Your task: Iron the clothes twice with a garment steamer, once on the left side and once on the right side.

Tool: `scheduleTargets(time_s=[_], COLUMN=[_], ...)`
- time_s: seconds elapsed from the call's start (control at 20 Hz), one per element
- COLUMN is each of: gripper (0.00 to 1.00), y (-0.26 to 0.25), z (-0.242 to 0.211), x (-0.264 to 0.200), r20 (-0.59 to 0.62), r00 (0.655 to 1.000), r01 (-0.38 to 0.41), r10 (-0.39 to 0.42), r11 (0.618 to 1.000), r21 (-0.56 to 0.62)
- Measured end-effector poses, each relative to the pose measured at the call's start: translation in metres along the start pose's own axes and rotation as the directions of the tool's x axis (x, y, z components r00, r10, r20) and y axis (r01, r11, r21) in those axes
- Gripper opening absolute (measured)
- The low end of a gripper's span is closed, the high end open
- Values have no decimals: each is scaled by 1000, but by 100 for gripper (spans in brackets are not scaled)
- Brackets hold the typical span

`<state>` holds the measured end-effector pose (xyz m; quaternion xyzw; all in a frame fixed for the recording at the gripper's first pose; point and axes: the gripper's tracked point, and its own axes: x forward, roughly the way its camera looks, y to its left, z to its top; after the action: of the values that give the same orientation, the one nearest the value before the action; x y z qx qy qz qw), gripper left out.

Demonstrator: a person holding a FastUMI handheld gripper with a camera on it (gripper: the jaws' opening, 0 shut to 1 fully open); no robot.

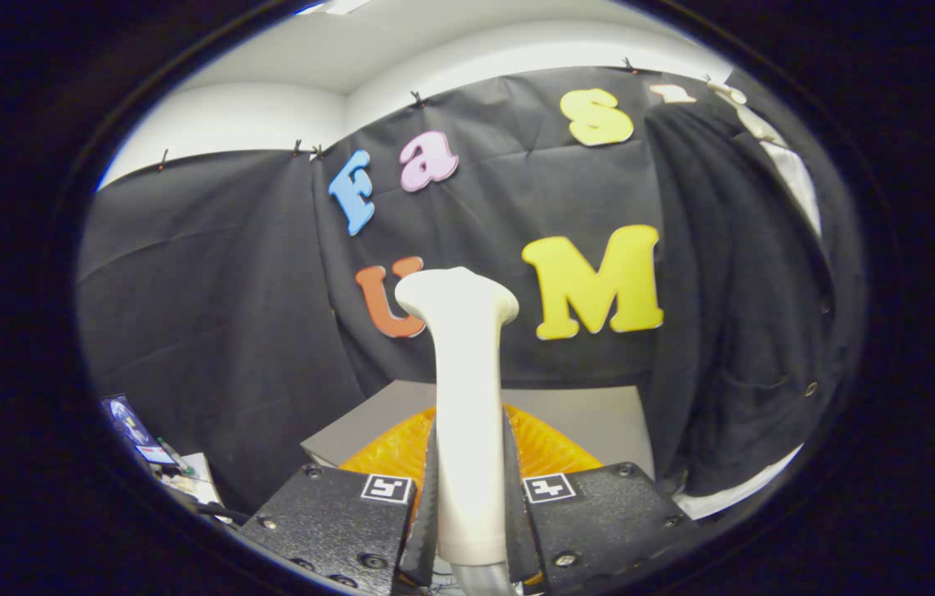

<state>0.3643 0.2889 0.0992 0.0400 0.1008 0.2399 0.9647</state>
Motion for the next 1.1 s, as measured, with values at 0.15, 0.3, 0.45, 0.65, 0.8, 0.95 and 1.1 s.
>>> scheduleTargets(time_s=[0.15, 0.3, 0.45, 0.65, 0.8, 0.95, 1.1], gripper=[36, 36, 36, 36, 36, 36, 36], y=[-30, -66, -107, -158, -196, -228, -242], z=[33, 61, 84, 107, 121, 126, 128], x=[-43, -80, -113, -145, -161, -165, -155], r20=[85, 153, 200, 244, 261, 251, 234], r00=[993, 974, 948, 910, 887, 870, 871], r01=[77, 163, 240, 321, 363, 405, 418], r10=[-77, -165, -247, -335, -382, -423, -433], r11=[997, 986, 969, 942, 924, 906, 902], r21=[0, 24, 58, 95, 118, 123, 112])
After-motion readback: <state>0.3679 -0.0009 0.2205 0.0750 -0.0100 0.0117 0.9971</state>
